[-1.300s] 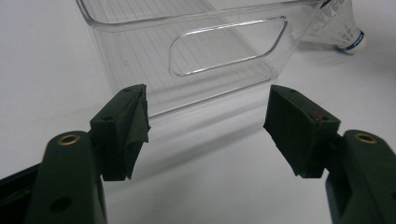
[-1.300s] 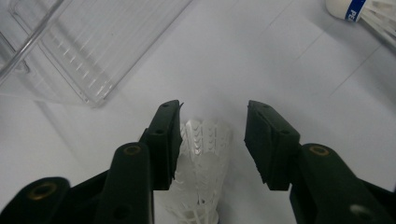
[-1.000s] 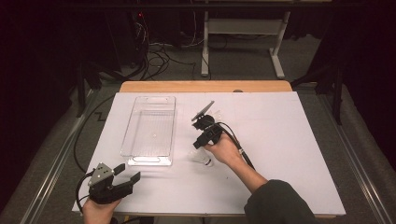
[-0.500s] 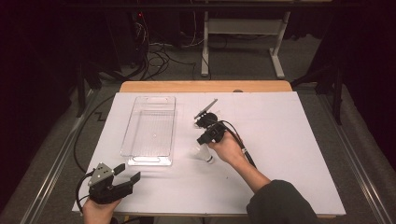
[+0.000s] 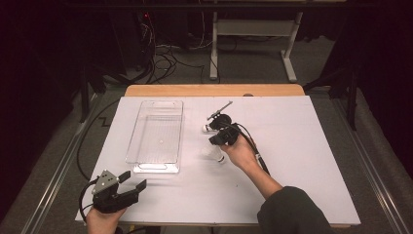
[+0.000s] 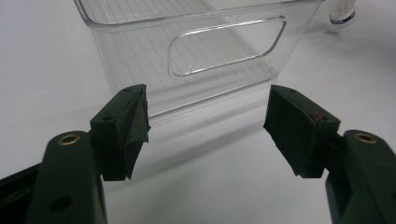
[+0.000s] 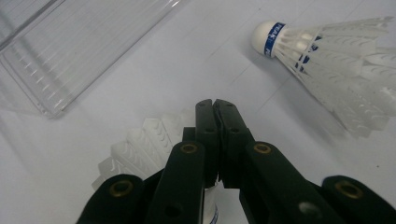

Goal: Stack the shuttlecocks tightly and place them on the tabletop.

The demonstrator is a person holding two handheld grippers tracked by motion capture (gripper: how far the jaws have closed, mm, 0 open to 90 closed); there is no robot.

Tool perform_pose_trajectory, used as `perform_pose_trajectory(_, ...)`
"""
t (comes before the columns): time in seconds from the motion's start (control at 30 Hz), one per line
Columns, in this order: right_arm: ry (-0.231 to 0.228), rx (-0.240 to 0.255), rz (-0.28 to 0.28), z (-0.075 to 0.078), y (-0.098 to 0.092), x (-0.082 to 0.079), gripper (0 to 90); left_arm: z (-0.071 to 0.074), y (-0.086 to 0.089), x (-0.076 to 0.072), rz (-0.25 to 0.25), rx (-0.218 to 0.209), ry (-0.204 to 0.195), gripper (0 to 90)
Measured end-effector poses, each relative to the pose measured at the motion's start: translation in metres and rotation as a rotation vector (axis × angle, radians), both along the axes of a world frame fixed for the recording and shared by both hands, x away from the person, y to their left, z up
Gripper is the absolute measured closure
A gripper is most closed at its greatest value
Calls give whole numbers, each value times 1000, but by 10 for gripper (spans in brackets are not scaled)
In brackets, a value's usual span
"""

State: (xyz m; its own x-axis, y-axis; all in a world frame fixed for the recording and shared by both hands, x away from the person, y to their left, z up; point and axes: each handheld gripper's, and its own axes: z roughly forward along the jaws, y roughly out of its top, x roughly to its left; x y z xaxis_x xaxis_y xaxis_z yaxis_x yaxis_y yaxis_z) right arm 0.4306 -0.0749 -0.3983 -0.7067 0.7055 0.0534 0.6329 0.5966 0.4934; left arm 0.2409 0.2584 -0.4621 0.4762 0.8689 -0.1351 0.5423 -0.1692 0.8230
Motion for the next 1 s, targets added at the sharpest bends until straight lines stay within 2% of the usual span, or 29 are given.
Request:
perform_pose_trajectory(0.23, -21, 1, -7, -2, -4, 4, 887, 0, 0, 0, 0, 0, 1, 314)
perform_pose_trajectory(0.5, -8, 10, -35, -7, -11, 5, 874, 0, 0, 0, 0, 1, 1, 314)
perform_pose_trajectory(1.0, -7, 19, -40, -4, -33, 1, 823, 0, -1, 1, -1, 5, 7, 314)
